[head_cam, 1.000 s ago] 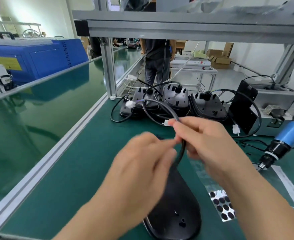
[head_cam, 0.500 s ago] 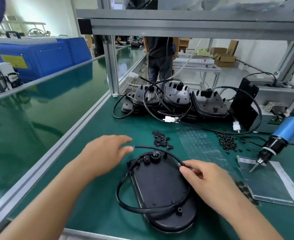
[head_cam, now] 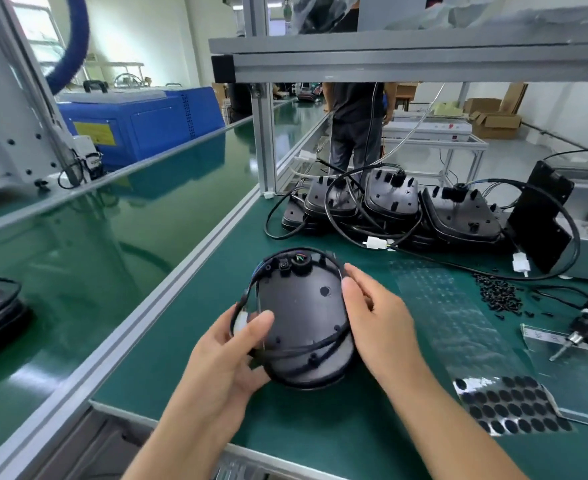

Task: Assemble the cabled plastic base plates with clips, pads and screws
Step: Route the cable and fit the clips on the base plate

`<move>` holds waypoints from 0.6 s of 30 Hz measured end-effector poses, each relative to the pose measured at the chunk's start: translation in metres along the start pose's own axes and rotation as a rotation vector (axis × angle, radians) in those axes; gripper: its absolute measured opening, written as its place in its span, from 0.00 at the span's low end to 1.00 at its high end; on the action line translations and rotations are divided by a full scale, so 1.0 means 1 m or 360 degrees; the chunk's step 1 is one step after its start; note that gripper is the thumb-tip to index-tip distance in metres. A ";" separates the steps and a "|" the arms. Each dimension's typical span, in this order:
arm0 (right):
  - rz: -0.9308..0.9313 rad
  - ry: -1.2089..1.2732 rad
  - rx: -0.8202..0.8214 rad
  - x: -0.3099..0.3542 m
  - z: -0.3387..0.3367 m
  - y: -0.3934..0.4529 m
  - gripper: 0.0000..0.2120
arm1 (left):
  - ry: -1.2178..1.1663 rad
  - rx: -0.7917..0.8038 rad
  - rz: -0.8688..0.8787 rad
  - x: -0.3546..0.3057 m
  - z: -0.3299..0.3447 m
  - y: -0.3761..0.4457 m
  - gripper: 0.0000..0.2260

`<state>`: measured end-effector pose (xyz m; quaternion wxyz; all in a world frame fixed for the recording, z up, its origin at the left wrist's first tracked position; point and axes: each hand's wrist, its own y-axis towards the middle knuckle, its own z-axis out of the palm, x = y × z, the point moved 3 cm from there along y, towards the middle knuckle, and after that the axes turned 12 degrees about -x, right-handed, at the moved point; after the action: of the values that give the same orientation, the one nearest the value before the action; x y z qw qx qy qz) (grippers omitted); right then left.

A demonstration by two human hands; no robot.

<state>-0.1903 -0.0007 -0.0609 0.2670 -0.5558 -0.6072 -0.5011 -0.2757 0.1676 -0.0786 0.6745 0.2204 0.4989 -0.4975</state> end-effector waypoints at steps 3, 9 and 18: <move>-0.0026 0.0104 0.0063 0.019 0.039 0.004 0.17 | -0.0064 -0.0031 -0.0010 -0.003 -0.014 -0.002 0.23; -0.0170 0.0175 0.0401 0.048 0.114 -0.004 0.17 | 0.0038 -0.0450 0.0289 -0.027 -0.071 -0.004 0.23; -0.0183 0.0385 0.0942 0.087 0.198 -0.035 0.20 | 0.0080 -0.0910 0.0585 -0.082 -0.147 0.020 0.19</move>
<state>-0.1976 0.2181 -0.0656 0.4586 -0.3552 -0.7208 -0.3795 -0.3252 0.3295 -0.0692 0.7750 0.1210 0.5865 -0.2020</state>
